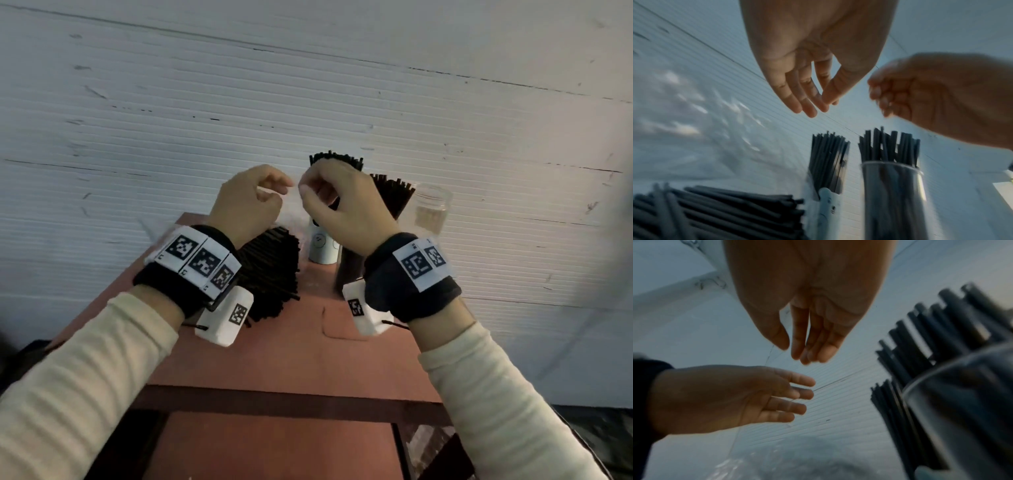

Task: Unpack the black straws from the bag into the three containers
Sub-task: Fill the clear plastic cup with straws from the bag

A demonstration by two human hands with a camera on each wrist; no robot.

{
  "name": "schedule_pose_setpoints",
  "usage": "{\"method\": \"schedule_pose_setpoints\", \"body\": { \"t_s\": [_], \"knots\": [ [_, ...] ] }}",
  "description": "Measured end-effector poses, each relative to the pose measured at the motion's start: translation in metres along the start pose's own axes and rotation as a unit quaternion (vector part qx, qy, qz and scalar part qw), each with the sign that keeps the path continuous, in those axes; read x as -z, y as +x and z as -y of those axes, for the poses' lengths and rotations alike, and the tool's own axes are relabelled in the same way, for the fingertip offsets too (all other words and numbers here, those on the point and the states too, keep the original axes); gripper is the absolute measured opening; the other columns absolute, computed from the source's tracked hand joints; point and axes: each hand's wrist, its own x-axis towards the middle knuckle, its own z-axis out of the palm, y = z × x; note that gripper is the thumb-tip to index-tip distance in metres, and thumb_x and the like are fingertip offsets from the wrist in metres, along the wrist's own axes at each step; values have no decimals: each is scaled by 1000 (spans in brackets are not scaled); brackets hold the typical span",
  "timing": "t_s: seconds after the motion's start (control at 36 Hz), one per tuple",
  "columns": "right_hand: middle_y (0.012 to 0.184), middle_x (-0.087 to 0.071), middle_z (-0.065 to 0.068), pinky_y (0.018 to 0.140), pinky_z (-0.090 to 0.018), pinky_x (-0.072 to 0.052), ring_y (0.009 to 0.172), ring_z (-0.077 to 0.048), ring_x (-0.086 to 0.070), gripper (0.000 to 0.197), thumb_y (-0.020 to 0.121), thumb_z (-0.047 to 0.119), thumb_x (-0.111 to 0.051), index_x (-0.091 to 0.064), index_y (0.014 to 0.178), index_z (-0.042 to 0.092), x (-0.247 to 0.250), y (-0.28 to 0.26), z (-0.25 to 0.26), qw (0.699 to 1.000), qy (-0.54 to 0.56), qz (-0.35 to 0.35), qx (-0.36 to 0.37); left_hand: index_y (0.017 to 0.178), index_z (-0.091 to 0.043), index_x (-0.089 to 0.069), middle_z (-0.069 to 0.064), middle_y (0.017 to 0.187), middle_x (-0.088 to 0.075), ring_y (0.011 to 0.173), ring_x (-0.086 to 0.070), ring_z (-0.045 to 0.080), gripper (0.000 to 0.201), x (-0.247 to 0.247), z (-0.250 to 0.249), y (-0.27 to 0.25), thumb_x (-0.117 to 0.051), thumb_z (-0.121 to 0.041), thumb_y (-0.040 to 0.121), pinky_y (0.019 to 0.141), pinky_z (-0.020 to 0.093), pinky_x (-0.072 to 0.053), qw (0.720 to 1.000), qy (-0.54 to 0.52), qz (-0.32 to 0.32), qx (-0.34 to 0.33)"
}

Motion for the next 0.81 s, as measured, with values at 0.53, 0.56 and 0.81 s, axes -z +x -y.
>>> {"method": "schedule_pose_setpoints", "body": {
  "t_s": [0.53, 0.56, 0.81],
  "knots": [
    [142, -48, -10, 107, -34, -34, 131, -26, -44, 65, 92, 49, -54, -34, 148, 23, -117, 3, 0, 881, -147, 430, -132, 120, -28, -64, -2, 137, -56, 130, -49, 17, 50, 68, 56, -27, -57, 6, 83, 99, 22, -38, 975, 148, 152, 61],
    [140, -50, -10, 106, -33, -36, 128, -27, -46, 63, 92, 43, -56, -33, 148, 26, -118, 4, 0, 882, -139, 430, -131, 117, -30, -65, -2, 134, -59, 127, -52, 16, 50, 68, 56, -27, -58, 6, 83, 97, 24, -40, 978, 145, 137, 59],
    [124, -60, -9, 97, -33, -42, 113, -26, -56, 45, 90, 17, -56, -51, 134, 27, -120, 6, 5, 883, -99, 440, -126, 111, -29, -69, -7, 123, -63, 116, -56, 10, 47, 68, 51, -21, -59, 6, 81, 83, 22, -42, 985, 135, 92, 56]
  ]
}}
